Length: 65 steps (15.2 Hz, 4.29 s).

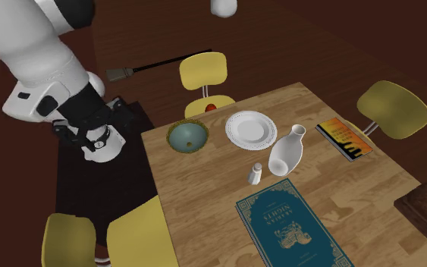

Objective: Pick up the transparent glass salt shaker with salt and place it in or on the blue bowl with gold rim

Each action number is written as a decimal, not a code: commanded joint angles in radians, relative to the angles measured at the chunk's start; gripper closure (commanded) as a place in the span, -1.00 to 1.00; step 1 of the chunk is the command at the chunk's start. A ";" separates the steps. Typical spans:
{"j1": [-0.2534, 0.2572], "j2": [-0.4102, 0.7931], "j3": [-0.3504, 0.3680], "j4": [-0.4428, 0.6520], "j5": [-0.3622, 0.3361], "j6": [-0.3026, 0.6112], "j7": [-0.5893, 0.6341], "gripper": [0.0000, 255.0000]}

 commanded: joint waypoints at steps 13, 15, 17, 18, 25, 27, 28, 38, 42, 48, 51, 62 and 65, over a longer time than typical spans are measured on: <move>0.059 0.301 0.286 -0.033 0.064 0.452 0.256 -1.00; 0.055 0.366 0.329 -0.014 0.044 0.512 0.304 -1.00; 0.048 0.435 0.372 0.011 0.012 0.569 0.358 -1.00; 0.043 0.472 0.394 0.025 -0.010 0.596 0.389 -1.00; 0.033 0.761 0.498 0.170 -0.295 0.734 0.680 -1.00; 0.059 0.849 0.494 0.227 -0.403 0.750 0.776 -1.00; 0.078 0.893 0.486 0.258 -0.454 0.754 0.821 -1.00; 0.265 1.194 0.367 0.514 -0.722 0.764 1.048 -1.00; 0.283 1.242 0.342 0.535 -0.754 0.788 1.067 -1.00; 0.286 1.249 0.339 0.538 -0.758 0.792 1.070 -1.00; 0.286 1.249 0.339 0.538 -0.758 0.791 1.070 1.00; 0.277 1.231 0.351 0.538 -0.742 0.775 1.057 1.00; 0.264 1.205 0.368 0.539 -0.718 0.749 1.037 1.00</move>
